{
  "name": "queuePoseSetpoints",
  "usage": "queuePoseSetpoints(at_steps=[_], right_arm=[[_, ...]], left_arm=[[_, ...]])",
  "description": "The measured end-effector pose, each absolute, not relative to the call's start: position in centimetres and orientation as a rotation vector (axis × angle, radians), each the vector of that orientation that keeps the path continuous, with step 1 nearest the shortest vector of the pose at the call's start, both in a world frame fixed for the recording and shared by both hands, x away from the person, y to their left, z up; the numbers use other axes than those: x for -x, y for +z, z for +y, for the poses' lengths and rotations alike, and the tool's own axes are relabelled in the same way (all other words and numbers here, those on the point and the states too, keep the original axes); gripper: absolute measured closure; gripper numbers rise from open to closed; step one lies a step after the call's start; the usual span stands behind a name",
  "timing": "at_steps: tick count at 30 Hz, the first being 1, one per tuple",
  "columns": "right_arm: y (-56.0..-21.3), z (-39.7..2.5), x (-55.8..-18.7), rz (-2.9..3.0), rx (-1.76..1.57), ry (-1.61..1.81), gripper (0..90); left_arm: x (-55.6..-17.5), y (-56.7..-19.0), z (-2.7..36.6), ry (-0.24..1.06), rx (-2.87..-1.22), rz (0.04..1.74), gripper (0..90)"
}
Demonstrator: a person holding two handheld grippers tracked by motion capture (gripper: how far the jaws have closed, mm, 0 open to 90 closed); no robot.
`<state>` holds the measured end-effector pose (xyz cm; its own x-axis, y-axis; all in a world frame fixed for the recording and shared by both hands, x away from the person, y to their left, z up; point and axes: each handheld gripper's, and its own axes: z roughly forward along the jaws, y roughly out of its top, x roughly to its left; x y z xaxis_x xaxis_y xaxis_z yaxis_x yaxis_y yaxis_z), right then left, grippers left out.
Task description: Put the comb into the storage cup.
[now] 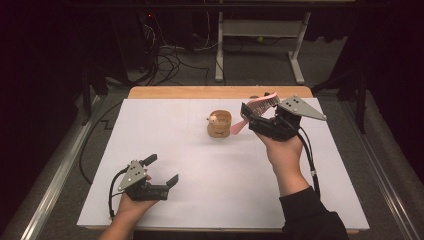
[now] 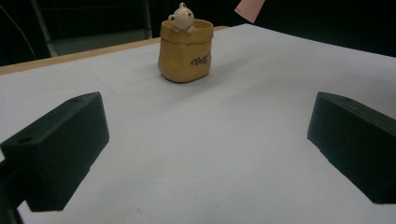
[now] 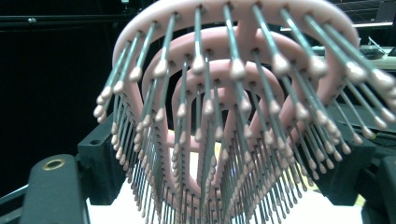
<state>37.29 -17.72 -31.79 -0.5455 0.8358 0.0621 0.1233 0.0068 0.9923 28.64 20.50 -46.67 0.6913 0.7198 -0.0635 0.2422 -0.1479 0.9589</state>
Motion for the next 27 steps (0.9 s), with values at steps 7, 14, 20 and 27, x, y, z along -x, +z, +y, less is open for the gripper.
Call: queuePoseSetpoints(at_steps=[7,14,20,27], right_arm=[[-31.7,-17.2,-38.0,1.708,-0.989,1.591,20.1],[-31.7,-16.7,-38.7,1.7,-0.988,1.587,20.1],[-31.5,-16.5,-39.1,1.697,-0.989,1.585,20.1],[-31.4,-16.1,-39.6,1.691,-0.99,1.585,20.1]], left_arm=[[-28.6,-46.7,20.5,0.496,-1.715,0.775,0.0],[-28.6,-46.7,20.5,0.488,-1.707,0.772,0.0],[-28.6,-46.6,20.5,0.484,-1.714,0.765,0.0],[-28.7,-46.6,20.4,0.47,-1.707,0.765,0.0]])
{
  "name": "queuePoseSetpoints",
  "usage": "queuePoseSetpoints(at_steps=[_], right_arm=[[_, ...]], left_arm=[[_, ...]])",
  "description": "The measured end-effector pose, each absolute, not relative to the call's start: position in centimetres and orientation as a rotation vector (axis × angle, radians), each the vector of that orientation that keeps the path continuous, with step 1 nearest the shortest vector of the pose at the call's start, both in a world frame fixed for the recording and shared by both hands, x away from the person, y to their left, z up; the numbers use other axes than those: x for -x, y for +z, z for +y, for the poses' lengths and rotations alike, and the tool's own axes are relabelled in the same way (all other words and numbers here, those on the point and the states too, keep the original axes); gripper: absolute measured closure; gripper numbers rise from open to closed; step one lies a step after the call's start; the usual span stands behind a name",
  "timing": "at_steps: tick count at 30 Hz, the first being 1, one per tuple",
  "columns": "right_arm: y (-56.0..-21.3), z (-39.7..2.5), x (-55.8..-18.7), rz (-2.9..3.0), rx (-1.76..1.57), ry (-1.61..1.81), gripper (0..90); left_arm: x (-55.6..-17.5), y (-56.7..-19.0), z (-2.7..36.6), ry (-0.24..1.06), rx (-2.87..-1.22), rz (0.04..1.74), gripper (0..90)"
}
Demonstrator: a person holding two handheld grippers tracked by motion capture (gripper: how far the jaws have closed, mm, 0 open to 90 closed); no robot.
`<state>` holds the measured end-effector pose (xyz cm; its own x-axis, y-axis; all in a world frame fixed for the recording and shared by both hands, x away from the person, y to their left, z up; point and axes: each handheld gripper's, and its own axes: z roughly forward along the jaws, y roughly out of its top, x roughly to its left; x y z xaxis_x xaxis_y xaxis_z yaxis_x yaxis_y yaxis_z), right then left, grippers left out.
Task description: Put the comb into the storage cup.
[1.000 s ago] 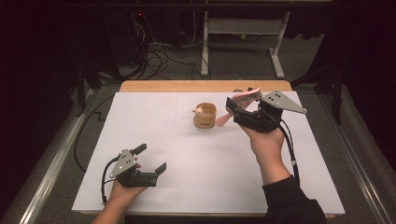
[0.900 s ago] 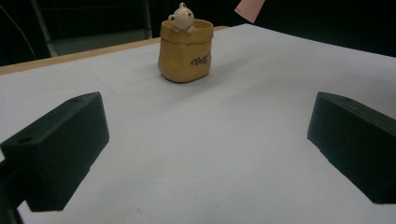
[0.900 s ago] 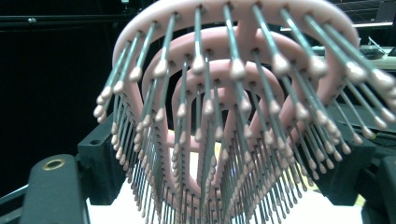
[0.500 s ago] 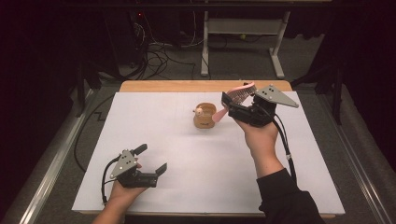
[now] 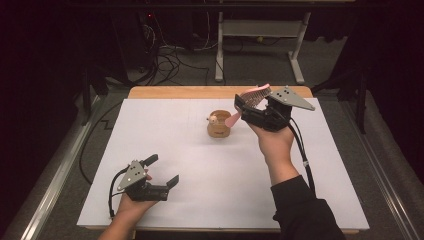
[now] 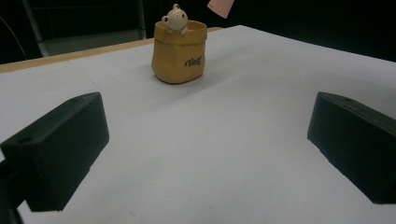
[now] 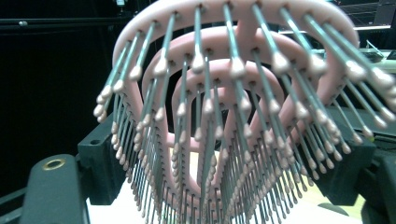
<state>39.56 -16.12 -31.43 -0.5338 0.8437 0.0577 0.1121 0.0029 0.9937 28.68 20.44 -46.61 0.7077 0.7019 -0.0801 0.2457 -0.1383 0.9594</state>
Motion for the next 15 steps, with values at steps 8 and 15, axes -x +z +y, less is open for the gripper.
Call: queuePoseSetpoints(at_steps=[8,15], right_arm=[[-31.3,-15.6,-40.2,1.688,-0.989,1.58,20.1],[-31.5,-15.1,-40.8,1.68,-0.994,1.584,20.1]], left_arm=[[-28.6,-46.6,20.5,0.471,-1.711,0.754,0.0],[-28.6,-46.5,20.6,0.469,-1.708,0.754,0.0]])
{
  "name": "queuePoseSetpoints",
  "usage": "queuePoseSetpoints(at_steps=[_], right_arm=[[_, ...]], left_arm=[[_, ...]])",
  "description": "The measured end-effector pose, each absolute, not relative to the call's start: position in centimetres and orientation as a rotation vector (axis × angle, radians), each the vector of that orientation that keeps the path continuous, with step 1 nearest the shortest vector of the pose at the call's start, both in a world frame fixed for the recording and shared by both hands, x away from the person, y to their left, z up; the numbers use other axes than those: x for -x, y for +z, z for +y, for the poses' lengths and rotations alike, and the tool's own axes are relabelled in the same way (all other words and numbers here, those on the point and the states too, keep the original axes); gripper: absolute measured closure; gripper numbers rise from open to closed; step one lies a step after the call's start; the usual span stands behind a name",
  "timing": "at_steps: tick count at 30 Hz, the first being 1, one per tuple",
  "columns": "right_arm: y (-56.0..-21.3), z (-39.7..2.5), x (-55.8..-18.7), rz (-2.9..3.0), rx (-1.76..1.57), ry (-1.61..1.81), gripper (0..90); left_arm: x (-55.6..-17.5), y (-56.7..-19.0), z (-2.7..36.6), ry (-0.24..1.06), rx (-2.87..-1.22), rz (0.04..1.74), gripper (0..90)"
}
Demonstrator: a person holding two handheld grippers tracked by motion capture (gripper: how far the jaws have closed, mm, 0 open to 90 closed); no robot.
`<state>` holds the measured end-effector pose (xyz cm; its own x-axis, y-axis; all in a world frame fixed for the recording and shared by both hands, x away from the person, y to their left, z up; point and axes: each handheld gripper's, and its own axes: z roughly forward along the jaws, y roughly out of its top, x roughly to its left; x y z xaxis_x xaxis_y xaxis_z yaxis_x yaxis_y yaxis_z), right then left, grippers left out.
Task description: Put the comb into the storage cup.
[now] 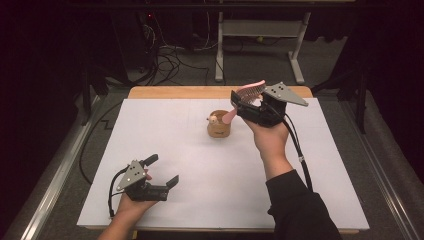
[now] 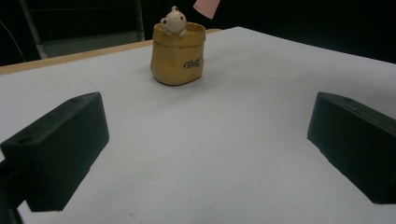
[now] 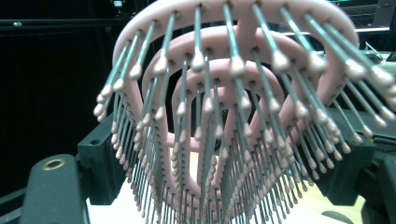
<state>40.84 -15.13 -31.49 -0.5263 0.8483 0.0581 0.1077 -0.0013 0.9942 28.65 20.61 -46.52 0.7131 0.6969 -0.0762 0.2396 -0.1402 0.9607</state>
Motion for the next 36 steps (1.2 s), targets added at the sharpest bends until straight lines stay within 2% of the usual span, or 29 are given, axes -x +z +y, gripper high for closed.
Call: queuePoseSetpoints(at_steps=[22,36], right_arm=[[-33.4,-13.5,-44.3,1.691,-1.064,1.531,20.0],[-34.8,-12.5,-45.1,1.708,-1.091,1.535,20.0]], left_arm=[[-28.5,-46.6,20.6,0.466,-1.711,0.743,0.0],[-28.5,-46.5,20.7,0.461,-1.704,0.741,0.0]])
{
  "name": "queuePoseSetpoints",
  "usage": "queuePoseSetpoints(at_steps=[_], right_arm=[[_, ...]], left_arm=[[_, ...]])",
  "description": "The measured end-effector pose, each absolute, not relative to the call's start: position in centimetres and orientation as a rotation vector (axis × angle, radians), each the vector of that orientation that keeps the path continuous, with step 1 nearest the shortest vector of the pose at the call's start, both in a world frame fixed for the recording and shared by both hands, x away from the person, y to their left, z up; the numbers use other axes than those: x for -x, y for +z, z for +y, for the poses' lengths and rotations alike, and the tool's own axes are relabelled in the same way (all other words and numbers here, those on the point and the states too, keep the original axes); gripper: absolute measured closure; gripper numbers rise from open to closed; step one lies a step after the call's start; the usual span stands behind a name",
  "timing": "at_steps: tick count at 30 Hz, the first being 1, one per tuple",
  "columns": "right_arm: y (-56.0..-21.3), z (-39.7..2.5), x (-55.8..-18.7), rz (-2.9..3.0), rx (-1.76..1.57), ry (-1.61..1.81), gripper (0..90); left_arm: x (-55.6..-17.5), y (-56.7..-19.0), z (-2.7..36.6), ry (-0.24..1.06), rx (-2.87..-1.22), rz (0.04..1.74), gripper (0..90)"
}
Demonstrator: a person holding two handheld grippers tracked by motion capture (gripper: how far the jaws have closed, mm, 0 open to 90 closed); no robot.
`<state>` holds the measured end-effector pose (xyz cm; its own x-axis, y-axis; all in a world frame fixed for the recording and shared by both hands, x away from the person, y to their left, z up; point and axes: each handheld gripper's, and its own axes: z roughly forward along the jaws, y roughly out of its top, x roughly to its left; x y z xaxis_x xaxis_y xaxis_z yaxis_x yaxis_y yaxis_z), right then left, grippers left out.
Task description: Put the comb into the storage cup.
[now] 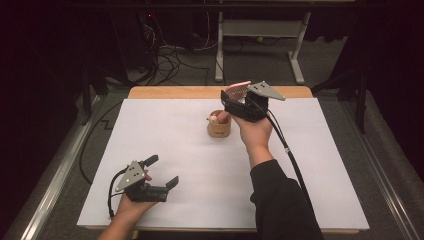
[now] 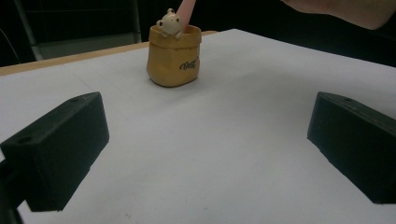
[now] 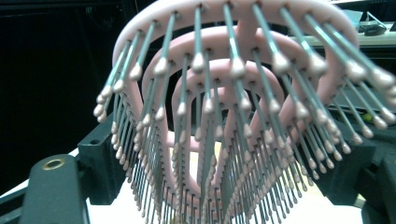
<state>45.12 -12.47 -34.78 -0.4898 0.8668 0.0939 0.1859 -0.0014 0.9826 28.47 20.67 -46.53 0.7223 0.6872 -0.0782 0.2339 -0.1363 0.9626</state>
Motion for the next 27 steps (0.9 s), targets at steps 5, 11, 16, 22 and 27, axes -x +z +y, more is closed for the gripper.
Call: queuePoseSetpoints(at_steps=[5,11,16,22,27], right_arm=[[-35.2,-12.3,-45.4,1.715,-1.097,1.518,20.0],[-35.8,-12.0,-45.8,1.726,-1.104,1.517,20.0],[-36.3,-11.8,-46.1,1.739,-1.114,1.522,19.9],[-36.7,-11.5,-46.4,1.743,-1.124,1.533,19.9],[-37.0,-11.3,-46.5,1.748,-1.126,1.53,19.9]], left_arm=[[-28.5,-46.6,20.6,0.459,-1.699,0.742,0.0],[-28.5,-46.6,20.7,0.457,-1.698,0.745,0.0],[-28.6,-46.6,20.8,0.454,-1.7,0.747,0.0],[-28.6,-46.7,20.8,0.453,-1.703,0.747,0.0],[-28.6,-46.7,20.8,0.452,-1.702,0.747,0.0]])
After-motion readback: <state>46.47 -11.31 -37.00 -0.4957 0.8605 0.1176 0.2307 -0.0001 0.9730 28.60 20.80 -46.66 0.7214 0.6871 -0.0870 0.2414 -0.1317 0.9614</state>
